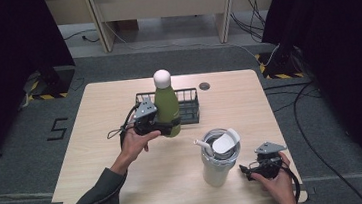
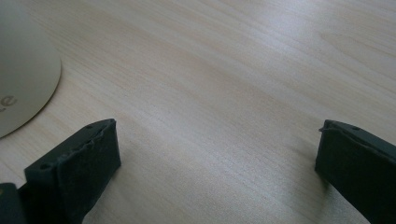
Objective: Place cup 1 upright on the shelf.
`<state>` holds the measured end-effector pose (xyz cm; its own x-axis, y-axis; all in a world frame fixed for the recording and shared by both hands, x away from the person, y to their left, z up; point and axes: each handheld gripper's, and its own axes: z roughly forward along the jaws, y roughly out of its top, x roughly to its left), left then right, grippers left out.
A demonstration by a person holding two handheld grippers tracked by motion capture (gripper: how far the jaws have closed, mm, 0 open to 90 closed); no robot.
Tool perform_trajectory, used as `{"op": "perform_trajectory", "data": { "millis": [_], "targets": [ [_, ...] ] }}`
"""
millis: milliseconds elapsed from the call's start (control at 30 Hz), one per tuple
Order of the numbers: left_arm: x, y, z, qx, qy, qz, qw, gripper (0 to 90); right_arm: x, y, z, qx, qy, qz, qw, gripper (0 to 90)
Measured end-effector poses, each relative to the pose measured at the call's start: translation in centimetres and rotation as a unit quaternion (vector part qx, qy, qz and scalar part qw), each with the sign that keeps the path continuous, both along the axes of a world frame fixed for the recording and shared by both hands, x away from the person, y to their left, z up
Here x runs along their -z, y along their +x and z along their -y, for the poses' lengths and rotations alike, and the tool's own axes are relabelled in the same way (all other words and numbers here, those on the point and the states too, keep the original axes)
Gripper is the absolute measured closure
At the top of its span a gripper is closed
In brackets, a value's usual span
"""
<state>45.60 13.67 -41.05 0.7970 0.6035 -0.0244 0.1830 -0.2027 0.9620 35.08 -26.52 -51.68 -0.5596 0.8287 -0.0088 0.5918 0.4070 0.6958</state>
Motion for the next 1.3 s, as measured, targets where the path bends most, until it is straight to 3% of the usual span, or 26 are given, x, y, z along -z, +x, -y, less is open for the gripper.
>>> {"op": "perform_trajectory", "data": {
  "millis": [267,967,1300],
  "targets": [
    [-1.6,1.1,-1.2,-0.018,0.0,0.008,0.9998,19.9,0.0,0.0,0.0,0.004,0.002,-0.002,1.0,0.3],
    [-3.4,4.5,-3.3,-0.069,-0.001,0.016,0.9975,19.9,0.0,0.0,0.0,0.003,0.001,-0.001,1.0,0.3],
    [-3.5,5.8,-3.8,-0.084,0.002,0.018,0.9963,19.9,0.0,0.0,0.0,0.003,0.001,-0.001,1.0,0.3]
  ]
}}
